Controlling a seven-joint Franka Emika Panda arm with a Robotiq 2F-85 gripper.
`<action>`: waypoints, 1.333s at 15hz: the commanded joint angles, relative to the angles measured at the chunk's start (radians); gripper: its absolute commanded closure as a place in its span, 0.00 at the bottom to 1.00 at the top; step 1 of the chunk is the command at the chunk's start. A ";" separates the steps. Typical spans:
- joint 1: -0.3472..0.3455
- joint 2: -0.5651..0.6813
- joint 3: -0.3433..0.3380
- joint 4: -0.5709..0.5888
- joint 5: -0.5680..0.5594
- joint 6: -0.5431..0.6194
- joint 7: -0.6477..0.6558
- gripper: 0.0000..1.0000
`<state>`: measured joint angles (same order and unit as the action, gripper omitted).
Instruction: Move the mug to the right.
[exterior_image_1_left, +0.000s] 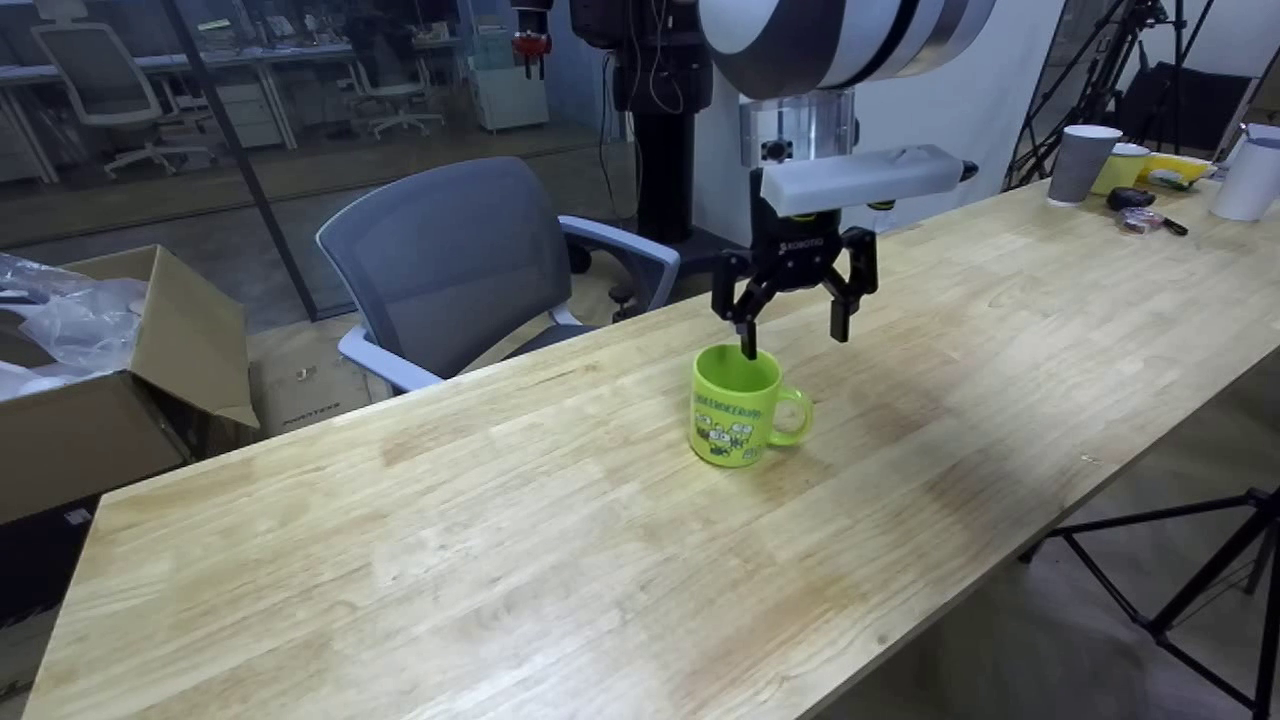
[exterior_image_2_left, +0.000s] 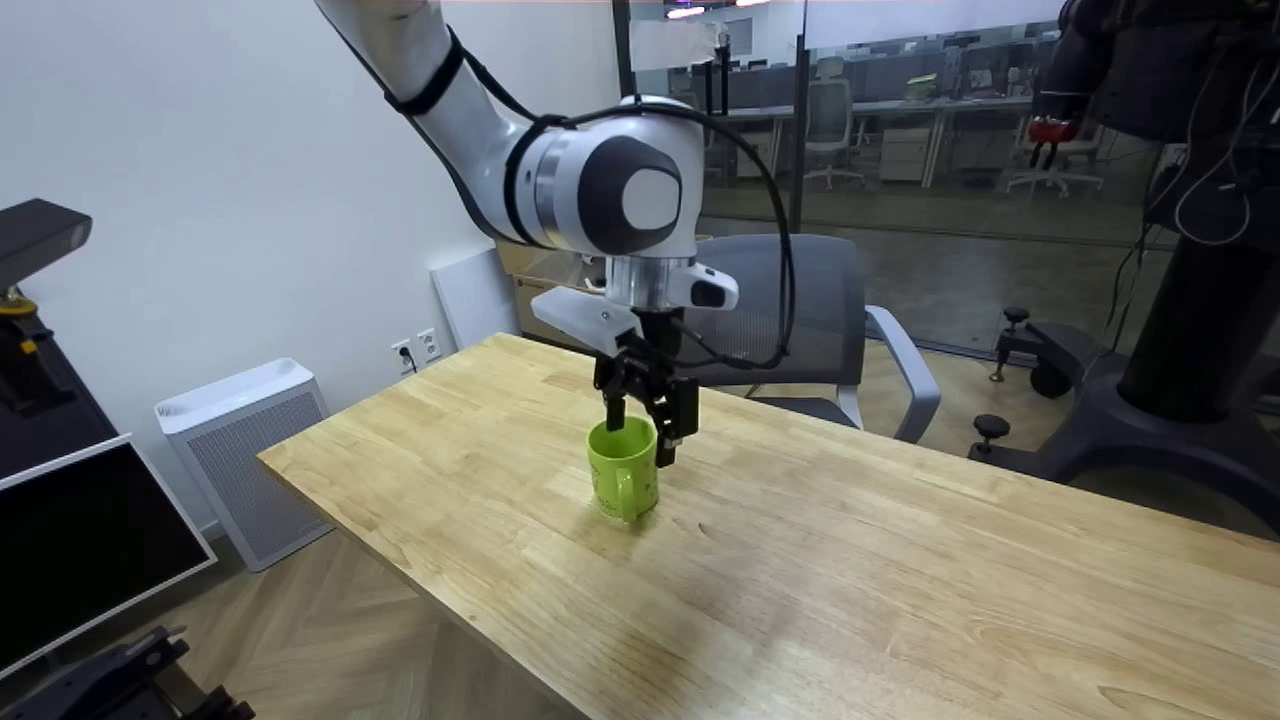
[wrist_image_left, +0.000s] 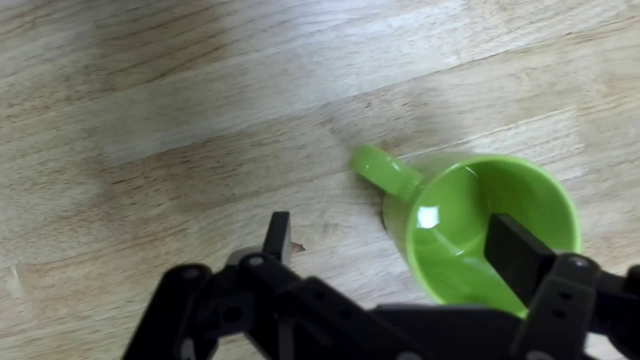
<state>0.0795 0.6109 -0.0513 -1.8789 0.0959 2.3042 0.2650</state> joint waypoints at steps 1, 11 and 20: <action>0.001 -0.011 0.005 0.007 -0.005 -0.026 0.025 0.00; -0.020 0.014 0.039 -0.016 0.031 0.059 -0.027 0.00; -0.042 0.049 0.061 -0.039 0.058 0.193 -0.093 0.00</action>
<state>0.0584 0.6559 -0.0074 -1.9103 0.1374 2.4686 0.1940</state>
